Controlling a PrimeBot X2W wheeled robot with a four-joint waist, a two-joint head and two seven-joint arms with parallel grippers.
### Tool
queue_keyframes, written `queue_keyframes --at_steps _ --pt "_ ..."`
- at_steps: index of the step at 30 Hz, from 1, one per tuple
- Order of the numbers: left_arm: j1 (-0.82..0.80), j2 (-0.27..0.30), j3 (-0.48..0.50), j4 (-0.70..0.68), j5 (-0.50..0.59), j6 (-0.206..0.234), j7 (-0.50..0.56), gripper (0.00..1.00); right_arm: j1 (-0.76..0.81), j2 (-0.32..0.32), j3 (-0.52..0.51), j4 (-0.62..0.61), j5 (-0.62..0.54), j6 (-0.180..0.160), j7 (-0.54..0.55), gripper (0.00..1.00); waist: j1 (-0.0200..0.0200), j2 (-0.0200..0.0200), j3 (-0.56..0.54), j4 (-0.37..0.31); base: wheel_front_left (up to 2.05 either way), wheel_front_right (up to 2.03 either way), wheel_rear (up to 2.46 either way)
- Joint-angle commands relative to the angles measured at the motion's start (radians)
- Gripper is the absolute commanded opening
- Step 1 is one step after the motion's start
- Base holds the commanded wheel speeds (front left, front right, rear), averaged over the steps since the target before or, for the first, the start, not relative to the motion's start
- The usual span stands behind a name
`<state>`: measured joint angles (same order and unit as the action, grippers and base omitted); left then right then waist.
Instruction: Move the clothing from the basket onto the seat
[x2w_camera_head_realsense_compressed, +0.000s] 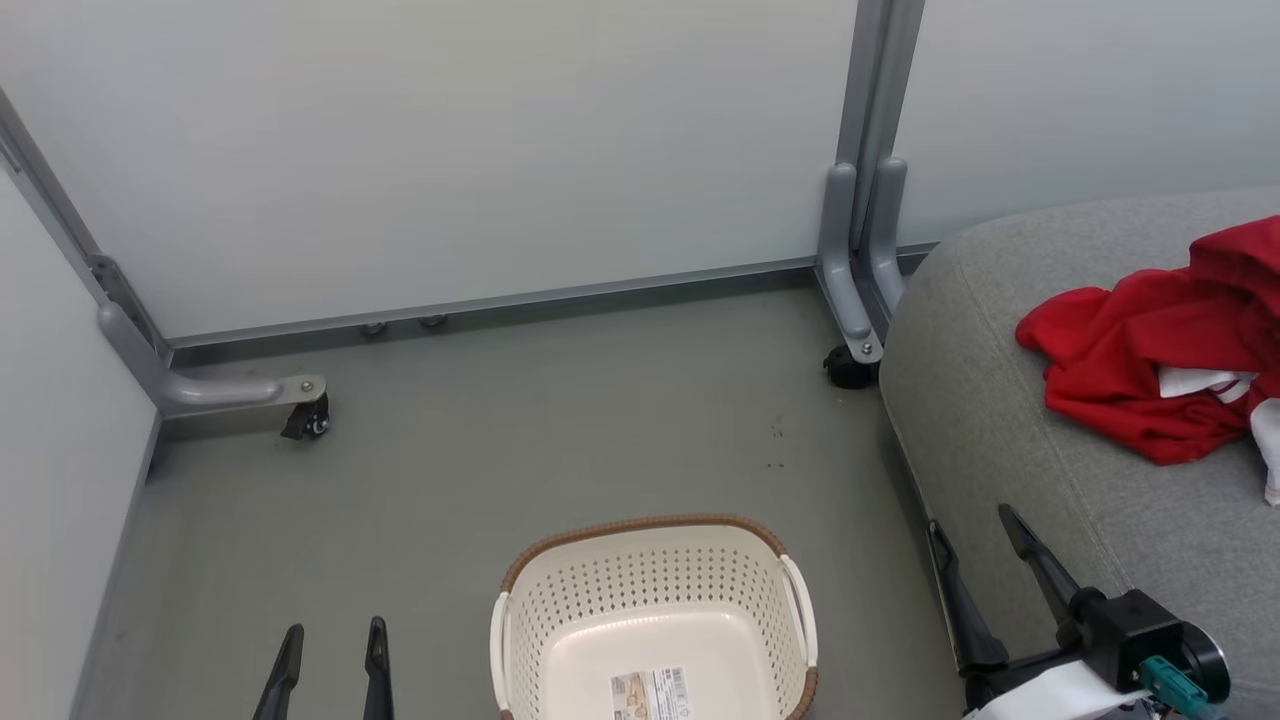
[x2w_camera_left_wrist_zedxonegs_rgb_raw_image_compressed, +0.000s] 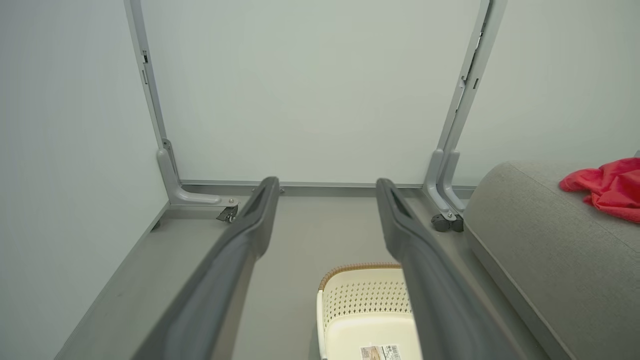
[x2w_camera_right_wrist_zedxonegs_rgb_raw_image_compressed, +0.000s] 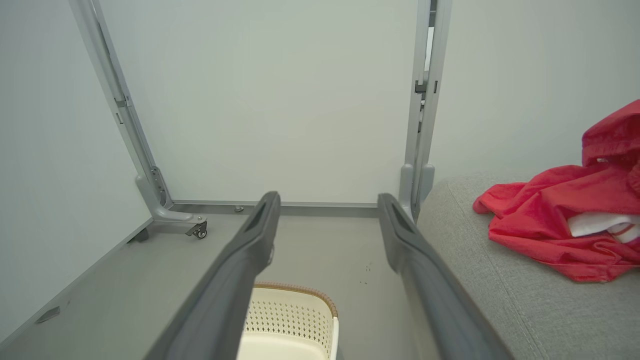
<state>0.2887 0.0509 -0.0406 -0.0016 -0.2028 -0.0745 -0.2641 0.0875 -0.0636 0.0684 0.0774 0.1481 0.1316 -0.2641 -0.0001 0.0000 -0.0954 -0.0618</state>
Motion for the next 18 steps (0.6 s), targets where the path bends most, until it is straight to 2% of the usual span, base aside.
queue_keyframes --at_steps 1,18 --pt "0.016 0.000 -0.002 0.002 -0.011 -0.003 0.000 1.00 0.021 -0.004 -0.002 0.000 -0.005 -0.002 0.000 1.00 0.0001 0.0000 -0.024 -0.003 0.00 0.00 0.00" --pt "0.022 0.000 -0.029 0.026 -0.005 0.005 0.000 1.00 0.058 -0.003 0.002 0.025 0.003 -0.002 0.000 1.00 0.0001 0.0000 -0.048 0.002 0.00 0.00 0.00"
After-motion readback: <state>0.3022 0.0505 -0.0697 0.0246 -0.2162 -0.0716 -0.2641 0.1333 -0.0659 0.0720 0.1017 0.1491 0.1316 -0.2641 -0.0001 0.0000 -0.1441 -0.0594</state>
